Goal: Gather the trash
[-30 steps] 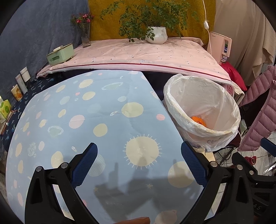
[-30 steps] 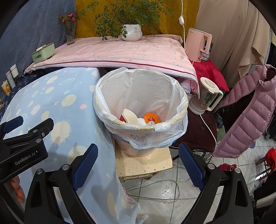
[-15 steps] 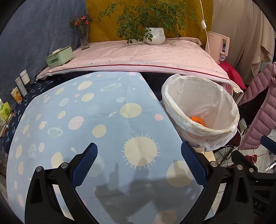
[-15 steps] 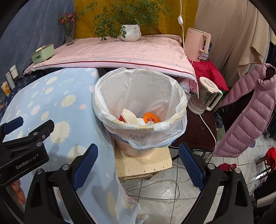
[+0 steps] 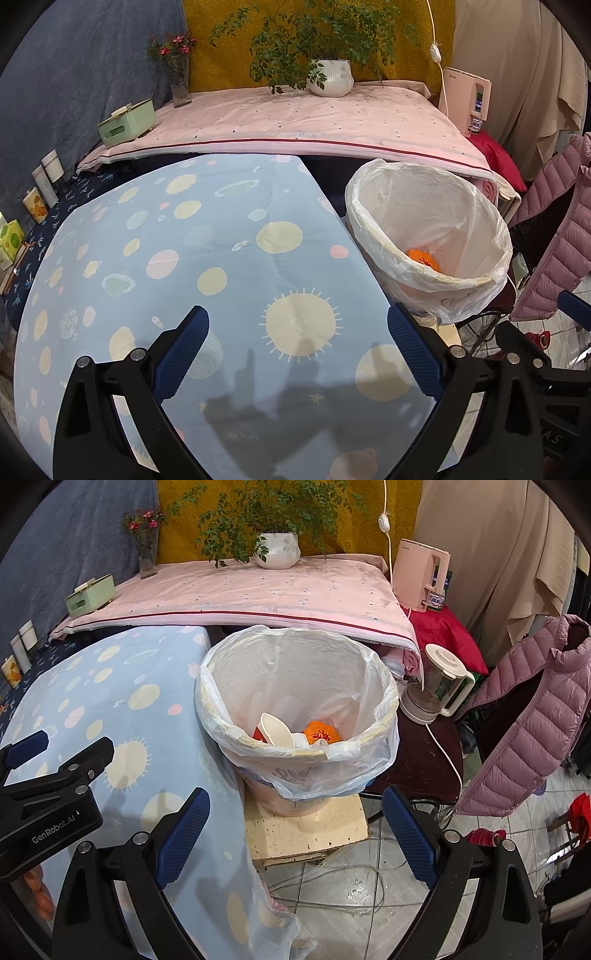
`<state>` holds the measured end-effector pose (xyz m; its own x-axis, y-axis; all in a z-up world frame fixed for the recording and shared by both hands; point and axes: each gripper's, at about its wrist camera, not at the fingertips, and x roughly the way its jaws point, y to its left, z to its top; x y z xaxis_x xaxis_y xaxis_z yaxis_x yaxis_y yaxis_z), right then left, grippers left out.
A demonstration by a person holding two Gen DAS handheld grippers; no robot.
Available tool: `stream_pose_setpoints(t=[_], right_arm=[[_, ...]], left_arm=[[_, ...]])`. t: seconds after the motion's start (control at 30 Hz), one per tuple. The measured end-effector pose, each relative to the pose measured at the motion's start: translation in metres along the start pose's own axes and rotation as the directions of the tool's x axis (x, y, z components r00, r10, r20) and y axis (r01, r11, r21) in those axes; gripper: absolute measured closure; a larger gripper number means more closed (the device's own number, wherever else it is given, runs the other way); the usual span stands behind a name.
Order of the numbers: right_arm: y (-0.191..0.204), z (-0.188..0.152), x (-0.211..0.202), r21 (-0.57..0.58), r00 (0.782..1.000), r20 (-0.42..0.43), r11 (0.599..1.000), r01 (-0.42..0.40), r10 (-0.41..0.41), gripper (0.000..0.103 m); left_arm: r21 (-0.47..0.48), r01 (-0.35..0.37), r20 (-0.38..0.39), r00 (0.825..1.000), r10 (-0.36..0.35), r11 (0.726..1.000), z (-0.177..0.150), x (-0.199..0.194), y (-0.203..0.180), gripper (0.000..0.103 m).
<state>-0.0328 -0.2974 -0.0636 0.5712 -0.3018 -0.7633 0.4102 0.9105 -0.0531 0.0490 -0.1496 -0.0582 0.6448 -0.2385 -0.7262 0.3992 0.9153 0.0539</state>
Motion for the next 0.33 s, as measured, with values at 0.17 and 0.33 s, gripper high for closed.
stream_pose_setpoints(t=[0.17,0.33], right_arm=[[0.0002,0.0001,0.0002,-0.001,1.0,0.0,1.0,-0.001,0.001,0.013],[-0.0011,-0.0004,-0.0006,0.003,1.0,0.002,1.0,0.0,0.0,0.013]], left_arm=[[0.007,0.005,0.003,1.0,-0.006,1.0,0.0013,-0.0006,-0.0014,0.01],[0.024,0.018,0.001,1.0,-0.018,1.0,0.002,0.0001,-0.0024,0.01]])
